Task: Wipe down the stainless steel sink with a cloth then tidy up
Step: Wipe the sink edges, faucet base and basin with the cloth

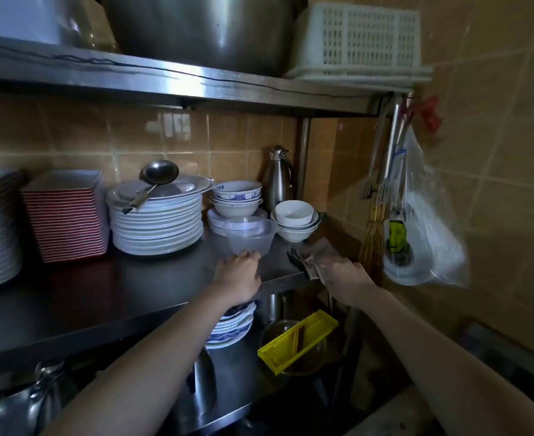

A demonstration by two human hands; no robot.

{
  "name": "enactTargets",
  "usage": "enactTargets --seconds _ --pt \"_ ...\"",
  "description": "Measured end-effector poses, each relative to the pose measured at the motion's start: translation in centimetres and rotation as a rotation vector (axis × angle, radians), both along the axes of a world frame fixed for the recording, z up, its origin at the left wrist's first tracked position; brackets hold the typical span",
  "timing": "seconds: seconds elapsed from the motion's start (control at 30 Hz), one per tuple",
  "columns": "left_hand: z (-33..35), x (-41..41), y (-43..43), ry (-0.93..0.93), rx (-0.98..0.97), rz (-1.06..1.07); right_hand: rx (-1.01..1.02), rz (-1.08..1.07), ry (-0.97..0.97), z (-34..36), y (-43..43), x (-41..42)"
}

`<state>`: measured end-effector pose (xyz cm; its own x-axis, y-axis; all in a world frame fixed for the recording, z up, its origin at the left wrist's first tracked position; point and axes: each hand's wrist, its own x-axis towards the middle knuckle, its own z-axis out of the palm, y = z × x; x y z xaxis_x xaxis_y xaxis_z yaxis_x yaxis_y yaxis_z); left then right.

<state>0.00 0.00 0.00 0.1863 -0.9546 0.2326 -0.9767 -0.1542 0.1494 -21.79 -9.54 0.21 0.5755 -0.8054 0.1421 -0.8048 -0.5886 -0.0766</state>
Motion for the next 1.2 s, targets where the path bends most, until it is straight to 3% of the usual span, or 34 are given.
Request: enactTargets --seconds 0.47,0.63,1.0,1.2 --pt "-2.8 0.5 -13.1 -0.045 0.024 -0.063 0.108 -0.072 0.016 -1.2 -12.3 2.4" --pt "-4.1 0.0 -16.4 -0.027 0.017 -0.097 0.141 -0.08 -0.062 -2.3 -16.2 3.0" --pt "-4.7 0.2 -19.4 0.026 -0.077 -0.145 0.24 -0.144 -0.111 -4.3 -21.6 4.4" --pt "-4.7 0.6 -18.6 0.023 -0.092 -0.134 0.145 -0.134 -0.055 -4.6 -21.2 5.3"
